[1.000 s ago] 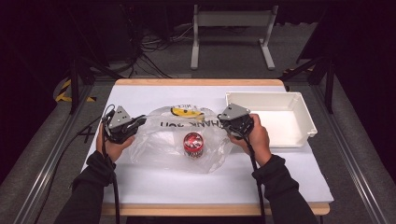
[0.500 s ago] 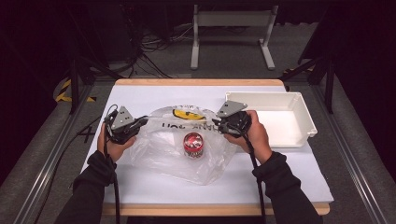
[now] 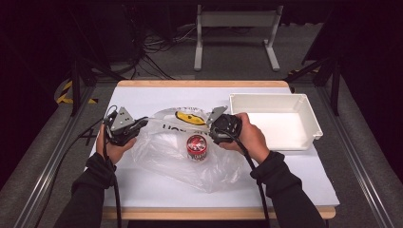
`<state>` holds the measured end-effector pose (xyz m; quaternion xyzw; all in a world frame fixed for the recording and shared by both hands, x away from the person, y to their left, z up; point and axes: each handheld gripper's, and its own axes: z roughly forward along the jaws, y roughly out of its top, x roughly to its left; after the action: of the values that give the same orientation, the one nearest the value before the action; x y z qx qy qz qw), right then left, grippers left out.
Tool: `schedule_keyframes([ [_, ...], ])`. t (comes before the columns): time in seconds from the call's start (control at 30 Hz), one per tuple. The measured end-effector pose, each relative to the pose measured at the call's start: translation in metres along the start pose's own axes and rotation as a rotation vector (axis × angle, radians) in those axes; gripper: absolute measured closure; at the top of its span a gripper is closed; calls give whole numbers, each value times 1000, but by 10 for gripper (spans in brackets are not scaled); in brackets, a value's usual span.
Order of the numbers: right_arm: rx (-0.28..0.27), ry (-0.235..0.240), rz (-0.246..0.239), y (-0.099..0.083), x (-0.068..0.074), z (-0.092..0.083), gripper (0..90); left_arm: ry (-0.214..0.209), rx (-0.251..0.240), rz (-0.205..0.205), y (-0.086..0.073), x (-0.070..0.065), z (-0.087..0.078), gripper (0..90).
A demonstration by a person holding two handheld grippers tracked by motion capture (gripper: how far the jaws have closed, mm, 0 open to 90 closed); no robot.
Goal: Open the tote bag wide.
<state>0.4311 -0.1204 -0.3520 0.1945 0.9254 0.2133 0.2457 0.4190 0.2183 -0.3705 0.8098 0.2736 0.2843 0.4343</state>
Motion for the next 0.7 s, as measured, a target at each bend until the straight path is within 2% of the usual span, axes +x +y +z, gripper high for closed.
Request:
schedule_keyframes([
  [0.1,5,-33,-16,3,-2,2,858,14,6,7,1,3,-5,891],
  [0.13,6,-45,-16,4,-3,3,886,14,5,3,0,3,-6,891],
  [0.17,11,-59,-14,6,-5,3,892,18,11,13,0,4,-7,892],
  [0.2,4,-74,-14,8,-6,3,896,18,12,-1,0,4,-8,891],
  [0.3,-7,-139,-31,16,-9,2,899,28,24,10,0,7,-9,891],
  [0.33,-1,-154,-31,18,-9,2,899,26,26,-8,-1,6,-8,890],
  [0.37,0,-158,-48,20,-10,3,896,28,34,10,-1,7,-7,890],
  [0.4,10,-165,-46,22,-10,4,887,26,34,-6,-2,7,-6,890],
  [0.47,22,-192,-53,24,-12,7,856,24,43,-7,-3,6,-4,890],
  [0.5,30,-199,-56,25,-13,9,850,26,53,4,-3,6,-2,890],
  [0.6,49,-196,-53,24,-15,14,853,32,68,5,-5,7,1,890],
  [0.67,54,-191,-49,23,-18,16,876,29,79,-12,-8,8,4,890],
  [0.7,50,-190,-45,22,-19,16,872,35,89,11,-8,9,5,891],
])
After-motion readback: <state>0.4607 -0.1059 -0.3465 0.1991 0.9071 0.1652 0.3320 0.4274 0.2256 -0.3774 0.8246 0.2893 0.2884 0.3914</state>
